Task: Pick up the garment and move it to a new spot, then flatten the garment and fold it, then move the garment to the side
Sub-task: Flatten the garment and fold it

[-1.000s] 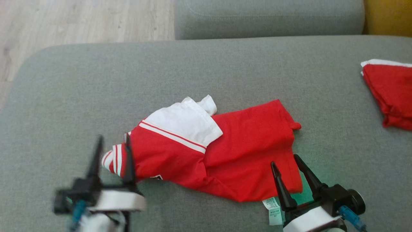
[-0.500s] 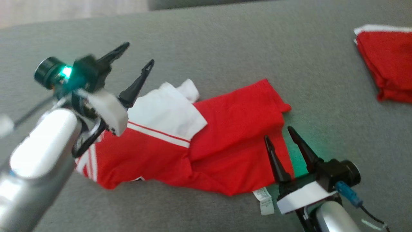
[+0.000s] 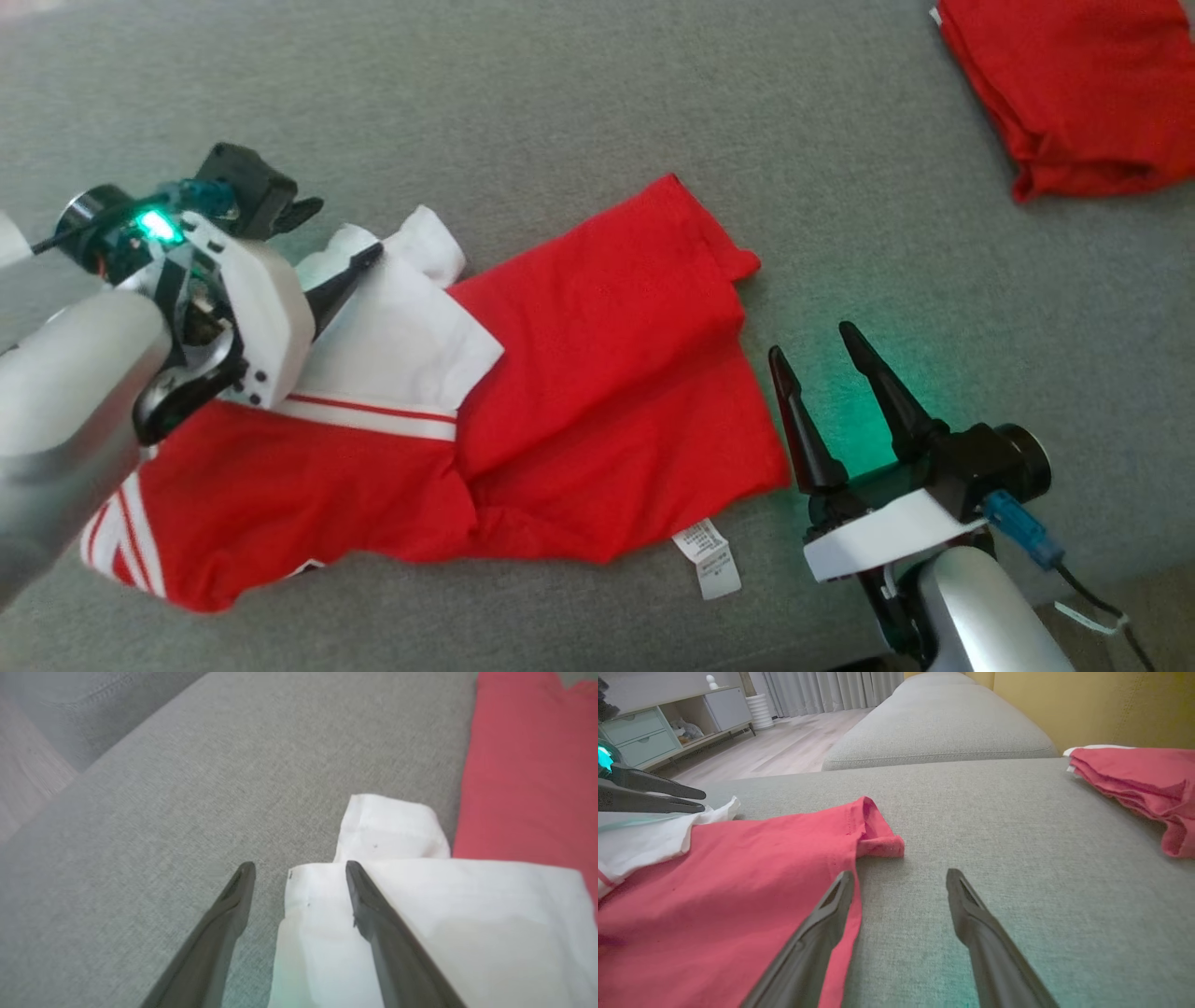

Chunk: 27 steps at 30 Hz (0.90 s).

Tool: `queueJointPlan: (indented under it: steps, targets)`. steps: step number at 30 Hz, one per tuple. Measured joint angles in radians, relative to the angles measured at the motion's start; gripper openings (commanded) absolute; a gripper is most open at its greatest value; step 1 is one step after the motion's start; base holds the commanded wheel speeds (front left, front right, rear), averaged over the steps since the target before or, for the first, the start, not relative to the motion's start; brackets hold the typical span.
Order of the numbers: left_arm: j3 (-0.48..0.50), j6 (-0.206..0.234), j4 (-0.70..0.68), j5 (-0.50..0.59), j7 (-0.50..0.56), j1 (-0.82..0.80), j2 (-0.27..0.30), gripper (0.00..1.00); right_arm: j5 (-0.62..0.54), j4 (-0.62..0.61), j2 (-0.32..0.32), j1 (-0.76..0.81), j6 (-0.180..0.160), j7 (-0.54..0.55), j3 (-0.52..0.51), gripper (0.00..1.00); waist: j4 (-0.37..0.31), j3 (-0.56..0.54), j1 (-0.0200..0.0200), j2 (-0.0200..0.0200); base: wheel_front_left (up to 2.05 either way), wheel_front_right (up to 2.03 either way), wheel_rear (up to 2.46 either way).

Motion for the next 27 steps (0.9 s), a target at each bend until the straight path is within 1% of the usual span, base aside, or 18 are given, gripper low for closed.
queueJointPlan:
  steps: [2,3,7,8,9,10,11,12,13,14,18,22,26,27]
  targets:
    - [-0.038,0.0,0.012,-0.024,0.0,-0.019,0.011,1.0,0.0,-0.003,0.0,0.0,0.0,0.0,0.002,1.0,-0.012,0.012,0.0,0.0,0.0,0.0,0.0]
    - [-0.074,0.0,0.023,-0.04,-0.005,-0.043,0.022,1.0,0.007,-0.006,0.0,-0.001,0.0,0.0,0.003,1.0,-0.02,0.02,0.0,0.0,0.0,0.0,0.0]
    - [-0.119,0.0,0.036,-0.075,-0.003,-0.078,0.03,1.0,0.016,-0.006,0.0,-0.005,0.0,0.0,0.005,1.0,-0.032,0.029,-0.0001,0.0,0.0,0.0,0.0]
    - [-0.128,0.0,0.035,-0.085,0.005,-0.083,0.032,0.91,0.018,-0.006,0.0,-0.008,0.0,0.0,0.005,1.0,-0.034,0.029,0.0,0.0,0.0,0.0,0.0]
    - [-0.133,0.0,0.032,-0.095,0.013,-0.085,0.034,0.91,0.018,-0.006,0.0,-0.011,0.0,0.0,0.005,1.0,-0.034,0.029,0.0,0.0,0.0,0.0,0.0]
    - [-0.136,0.0,0.028,-0.107,0.021,-0.085,0.036,0.7,0.018,-0.006,0.0,-0.014,0.0,0.0,0.005,1.0,-0.033,0.028,0.0,0.0,0.0,0.0,0.0]
    - [-0.138,0.0,0.022,-0.12,0.032,-0.085,0.039,0.46,0.018,-0.006,0.0,-0.013,0.0,0.0,0.004,1.0,-0.033,0.027,-0.0001,0.0,0.0,0.0,0.0]
    - [-0.143,0.0,0.014,-0.132,0.037,-0.085,0.041,0.36,0.018,-0.006,0.0,-0.013,0.0,0.0,0.002,1.0,-0.031,0.024,-0.0001,0.0,0.0,0.0,0.0]
    - [-0.147,0.0,0.01,-0.142,0.04,-0.085,0.043,0.17,0.018,-0.006,0.0,-0.012,0.0,0.0,-0.001,1.0,-0.03,0.022,-0.0001,0.0,0.0,0.0,0.0]
    - [-0.151,0.0,0.002,-0.15,0.041,-0.085,0.045,0.0,0.018,-0.006,0.0,-0.012,0.0,0.0,-0.003,1.0,-0.027,0.019,-0.0002,0.0,0.0,0.0,0.0]
    - [-0.162,0.0,-0.022,-0.145,-0.005,-0.085,0.049,0.0,0.016,-0.005,0.0,-0.01,0.0,0.0,-0.007,1.0,-0.014,0.003,-0.0002,0.0,0.0,0.0,0.0]
    - [-0.163,0.0,-0.028,-0.1,-0.097,-0.097,0.049,0.0,0.013,0.004,0.0,-0.007,0.0,0.0,-0.018,1.0,0.005,-0.019,-0.0002,0.0,0.0,0.0,0.0]
    - [-0.164,0.0,-0.038,-0.063,-0.192,-0.124,0.049,0.0,-0.026,0.007,0.0,0.028,0.0,0.0,-0.061,1.0,0.034,-0.041,-0.0002,0.0,0.0,0.0,0.0]
    - [-0.164,0.0,-0.038,-0.063,-0.192,-0.124,0.049,0.0,-0.026,0.007,0.0,0.028,0.0,0.0,-0.061,1.0,0.034,-0.041,-0.0002,0.0,0.0,0.0,0.0]
